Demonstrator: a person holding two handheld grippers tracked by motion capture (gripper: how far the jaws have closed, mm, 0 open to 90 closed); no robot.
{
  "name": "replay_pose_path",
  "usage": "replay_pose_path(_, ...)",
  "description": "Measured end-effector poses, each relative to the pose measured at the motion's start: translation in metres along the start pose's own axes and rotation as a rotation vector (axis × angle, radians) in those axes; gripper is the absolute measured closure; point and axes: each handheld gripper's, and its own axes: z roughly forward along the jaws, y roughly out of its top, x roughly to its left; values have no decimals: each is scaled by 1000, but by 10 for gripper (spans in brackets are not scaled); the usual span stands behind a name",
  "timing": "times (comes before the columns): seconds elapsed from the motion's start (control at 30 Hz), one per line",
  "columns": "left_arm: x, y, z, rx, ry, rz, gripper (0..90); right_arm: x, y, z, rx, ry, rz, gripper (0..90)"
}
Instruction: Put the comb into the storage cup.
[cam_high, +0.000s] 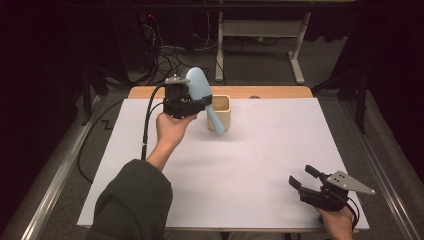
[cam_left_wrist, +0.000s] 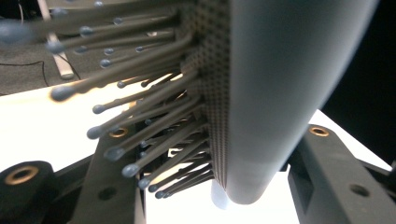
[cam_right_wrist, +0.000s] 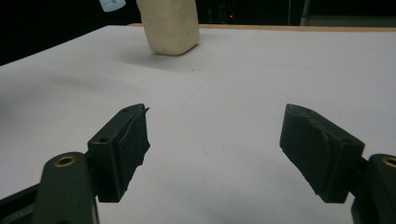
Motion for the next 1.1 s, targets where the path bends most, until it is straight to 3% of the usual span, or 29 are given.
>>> replay_pose_path(0.6,-1,22,11,-25,16,22,537,1,0,-1,-5,-4,-2,242)
replay_pose_path(1.1,4,33,23,-46,54,9,537,1,0,-2,-12,-7,-3,243)
